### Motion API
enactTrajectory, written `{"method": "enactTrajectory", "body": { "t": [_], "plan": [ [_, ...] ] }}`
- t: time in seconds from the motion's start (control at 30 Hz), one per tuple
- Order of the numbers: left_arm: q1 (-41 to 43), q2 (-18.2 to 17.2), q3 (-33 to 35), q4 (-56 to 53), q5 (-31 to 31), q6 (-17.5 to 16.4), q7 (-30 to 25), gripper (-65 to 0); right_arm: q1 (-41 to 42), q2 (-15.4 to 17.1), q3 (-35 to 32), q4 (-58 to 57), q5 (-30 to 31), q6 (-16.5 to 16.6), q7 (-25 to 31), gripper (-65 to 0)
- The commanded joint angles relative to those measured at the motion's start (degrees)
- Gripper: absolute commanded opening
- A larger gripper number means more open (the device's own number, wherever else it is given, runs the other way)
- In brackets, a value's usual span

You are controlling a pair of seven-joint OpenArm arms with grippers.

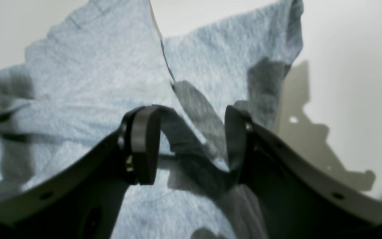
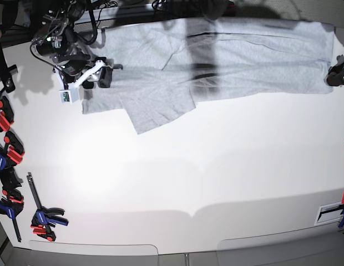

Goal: Fold the T-shirt properly
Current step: 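Grasp the folded side with the right gripper and fold it inward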

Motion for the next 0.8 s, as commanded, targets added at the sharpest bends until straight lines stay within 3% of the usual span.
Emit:
{"method": "enactTrajectory", "body": {
  "t": [0.0,0.1,0.27,0.37,0.57,0.77],
  "plan": [
    [-0.76,-2.78,-0.33,0.74,-1.19,-0.47,0.25,-41.8,0.33,0.46,0.22,2.1,0.81,-0.02,1.42,-35.5],
    [-0.92,-4.22,-0.33,1.03,-1.19,-0.47,0.11,-41.8,0.48,0.48,0.92,6.25,0.81,-0.02,2.67,-35.5],
    [-0.94,-6.69,-0.35,1.99,-1.19,-0.47,-4.5,-41.8,1.77,0.44,1.29,12.13,1.09,-0.02,11.91,-35.5],
    [-0.94,-6.88,-0.35,3.26,-1.19,-0.47,-6.08,-41.9,5.31,0.42,0.0,10.05,0.31,-0.04,12.48,-35.5],
    [-0.94,-5.88,-0.35,5.92,-1.19,-0.47,-6.95,-41.9,16.44,-0.22,-4.42,-7.41,-4.24,-1.53,12.22,-35.5],
    [-0.92,-5.07,-0.35,5.97,-1.19,-0.47,-6.95,-41.9,28.0,-0.22,-7.21,-28.02,-10.01,-2.25,8.48,-35.5]
  ]
}}
